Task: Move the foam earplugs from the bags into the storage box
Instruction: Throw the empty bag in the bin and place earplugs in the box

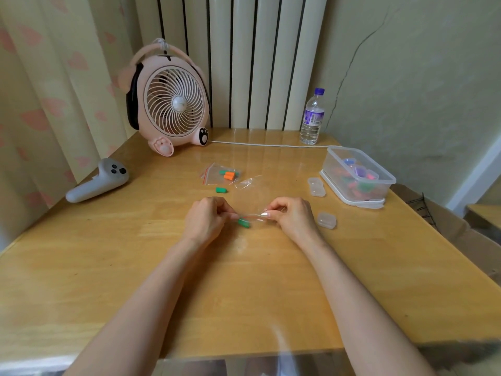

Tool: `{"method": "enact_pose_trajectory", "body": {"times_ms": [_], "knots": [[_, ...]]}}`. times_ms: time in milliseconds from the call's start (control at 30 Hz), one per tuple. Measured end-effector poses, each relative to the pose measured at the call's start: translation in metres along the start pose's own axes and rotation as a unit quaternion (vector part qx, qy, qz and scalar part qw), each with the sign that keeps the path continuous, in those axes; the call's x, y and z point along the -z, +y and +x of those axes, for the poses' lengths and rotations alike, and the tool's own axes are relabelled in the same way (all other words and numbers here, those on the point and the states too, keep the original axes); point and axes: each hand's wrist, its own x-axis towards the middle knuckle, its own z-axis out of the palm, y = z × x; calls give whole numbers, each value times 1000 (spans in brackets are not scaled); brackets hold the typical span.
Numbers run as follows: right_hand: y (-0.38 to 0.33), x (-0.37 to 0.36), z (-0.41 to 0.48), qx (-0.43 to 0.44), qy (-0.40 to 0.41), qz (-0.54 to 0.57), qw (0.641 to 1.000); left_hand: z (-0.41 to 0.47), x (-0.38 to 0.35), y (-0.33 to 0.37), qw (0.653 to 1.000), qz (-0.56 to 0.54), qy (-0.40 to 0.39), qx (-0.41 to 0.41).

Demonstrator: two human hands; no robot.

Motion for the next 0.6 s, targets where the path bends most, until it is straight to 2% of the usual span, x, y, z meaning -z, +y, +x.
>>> {"method": "enact_pose_trajectory", "body": {"times_ms": [167,233,300,400,500,600], "knots": [[-3,2,1,13,46,51,998,0,4,4,996,-68,48,11],[0,5,2,13,106,-8,994,2,7,2,992,-73,93,46],[6,12,3,-21,150,-130,980,5,9,-3,987,-51,124,91],[13,24,3,-118,127,-243,954,8,10,-13,980,-14,124,152],[15,28,3,-175,82,-256,947,11,14,-20,970,-2,131,203],[15,28,3,-187,67,-260,945,15,22,-30,954,-16,154,255]]}}
